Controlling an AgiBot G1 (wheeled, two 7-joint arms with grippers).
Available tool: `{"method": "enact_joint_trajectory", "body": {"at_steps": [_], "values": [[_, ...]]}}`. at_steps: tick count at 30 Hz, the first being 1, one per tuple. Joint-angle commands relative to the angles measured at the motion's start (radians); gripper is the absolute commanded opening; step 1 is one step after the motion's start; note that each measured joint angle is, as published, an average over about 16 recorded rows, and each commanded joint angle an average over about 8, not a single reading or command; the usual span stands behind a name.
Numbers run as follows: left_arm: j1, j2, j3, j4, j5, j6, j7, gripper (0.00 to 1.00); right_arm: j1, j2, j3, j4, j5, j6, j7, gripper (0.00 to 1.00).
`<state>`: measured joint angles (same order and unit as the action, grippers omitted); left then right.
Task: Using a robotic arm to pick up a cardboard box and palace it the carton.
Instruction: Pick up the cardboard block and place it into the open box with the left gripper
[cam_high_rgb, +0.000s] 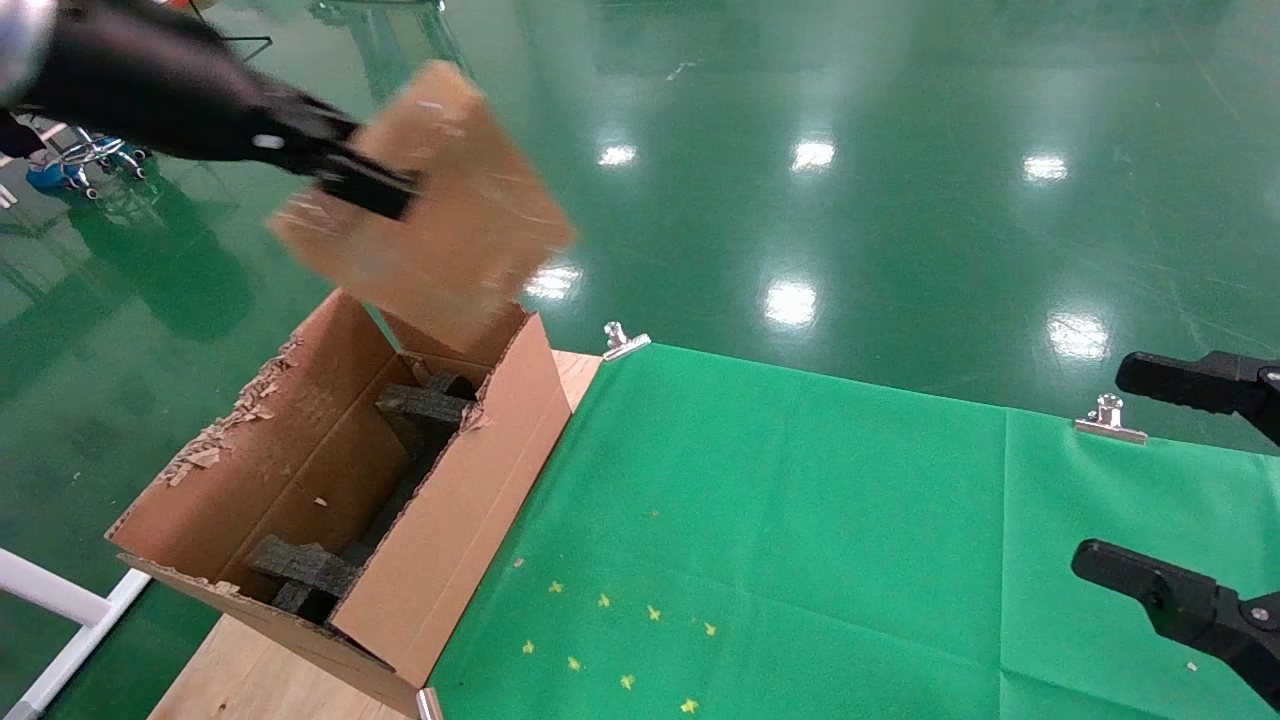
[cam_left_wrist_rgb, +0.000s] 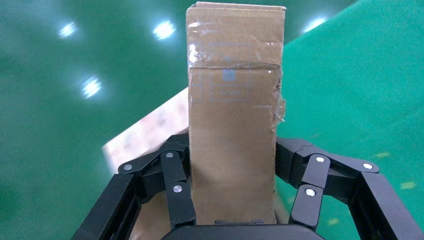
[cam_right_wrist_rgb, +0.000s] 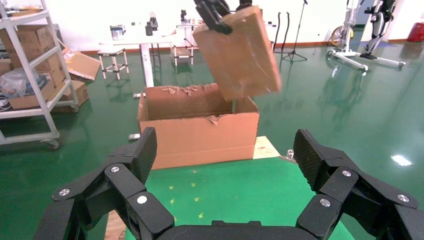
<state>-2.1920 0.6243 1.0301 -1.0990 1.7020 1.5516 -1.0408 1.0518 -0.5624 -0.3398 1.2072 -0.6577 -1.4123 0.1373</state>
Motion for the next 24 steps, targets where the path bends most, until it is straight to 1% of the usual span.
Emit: {"method": "enact_joint_trajectory", "body": {"at_steps": [1, 4, 7, 12, 17, 24], "values": [[-0.032, -0.034, 0.004, 0.02, 0.027, -0.001, 0.039, 0.0, 0.0, 0.0, 0.0, 0.0, 0.0, 0.0, 0.0, 1.0], [0.006, -0.087, 0.015, 0.064, 0.028, -0.027, 0.115, 0.0, 0.0, 0.0, 0.0, 0.0, 0.0, 0.0, 0.0, 1.0], [0.068, -0.135, 0.025, 0.117, 0.016, -0.069, 0.18, 0.0, 0.0, 0.0, 0.0, 0.0, 0.0, 0.0, 0.0, 1.0], [0.168, -0.182, 0.04, 0.222, 0.0, -0.16, 0.268, 0.0, 0.0, 0.0, 0.0, 0.0, 0.0, 0.0, 0.0, 1.0], [0.238, -0.181, 0.052, 0.344, -0.002, -0.246, 0.32, 0.0, 0.0, 0.0, 0.0, 0.0, 0.0, 0.0, 0.0, 1.0], [0.302, -0.125, 0.067, 0.535, 0.001, -0.323, 0.352, 0.0, 0.0, 0.0, 0.0, 0.0, 0.0, 0.0, 0.0, 1.0]]}}
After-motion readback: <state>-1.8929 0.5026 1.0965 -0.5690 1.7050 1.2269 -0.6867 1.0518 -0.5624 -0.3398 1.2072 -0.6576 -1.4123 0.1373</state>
